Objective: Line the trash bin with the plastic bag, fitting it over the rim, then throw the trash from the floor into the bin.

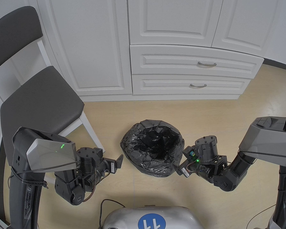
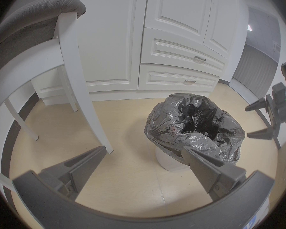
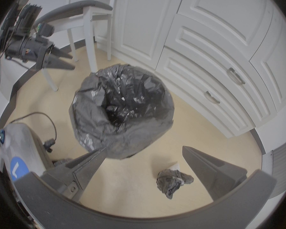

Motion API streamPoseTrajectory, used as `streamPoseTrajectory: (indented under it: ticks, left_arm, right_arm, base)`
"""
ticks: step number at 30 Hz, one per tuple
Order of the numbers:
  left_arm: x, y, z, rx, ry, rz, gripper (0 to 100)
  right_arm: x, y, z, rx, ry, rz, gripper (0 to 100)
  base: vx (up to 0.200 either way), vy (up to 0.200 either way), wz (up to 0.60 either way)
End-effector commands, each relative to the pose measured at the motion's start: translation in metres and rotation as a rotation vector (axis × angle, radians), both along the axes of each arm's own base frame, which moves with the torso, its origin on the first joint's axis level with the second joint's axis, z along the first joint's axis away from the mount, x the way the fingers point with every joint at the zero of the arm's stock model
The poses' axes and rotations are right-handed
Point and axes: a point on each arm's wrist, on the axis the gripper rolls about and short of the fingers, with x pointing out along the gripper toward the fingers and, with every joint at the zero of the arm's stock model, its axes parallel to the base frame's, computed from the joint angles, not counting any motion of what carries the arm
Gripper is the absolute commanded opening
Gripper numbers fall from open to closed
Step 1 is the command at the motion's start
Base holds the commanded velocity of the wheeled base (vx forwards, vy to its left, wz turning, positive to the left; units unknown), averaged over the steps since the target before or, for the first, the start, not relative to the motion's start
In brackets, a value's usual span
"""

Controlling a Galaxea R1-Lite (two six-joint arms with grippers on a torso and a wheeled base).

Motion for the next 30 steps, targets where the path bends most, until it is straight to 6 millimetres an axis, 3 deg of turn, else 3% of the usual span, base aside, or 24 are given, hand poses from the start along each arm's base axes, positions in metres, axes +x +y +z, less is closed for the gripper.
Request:
streamPoseTrajectory:
  ticks: [1,4,7,10,22,30]
  left_arm:
    - [0.0,0.0,0.001,-0.003,-0.004,0.002,100]
    - [0.0,0.001,0.002,-0.003,-0.004,0.004,100]
    - [0.0,0.0,0.001,-0.003,-0.004,0.0,100]
    - [0.0,0.0,0.002,-0.004,-0.005,0.0,100]
    - [0.001,0.0,0.007,-0.011,-0.021,0.005,100]
    - [0.001,0.001,0.009,-0.013,-0.025,0.007,100]
  right_arm:
    - [0.021,0.013,0.012,0.141,-0.09,-0.052,100]
    - [0.031,0.018,0.013,0.19,-0.099,-0.087,100]
    - [0.048,0.017,-0.012,0.155,-0.079,-0.149,100]
    - [0.049,0.012,-0.028,0.114,-0.038,-0.16,100]
    - [0.028,-0.018,-0.003,0.006,-0.017,-0.143,100]
    - [0.015,-0.024,-0.004,-0.044,0.019,-0.07,100]
  base:
    - [0.0,0.0,0.0]
    - [0.0,0.0,0.0]
    - [0.0,0.0,0.0]
    - [0.0,0.0,0.0]
    - [0.0,0.0,0.0]
    - [0.0,0.0,0.0]
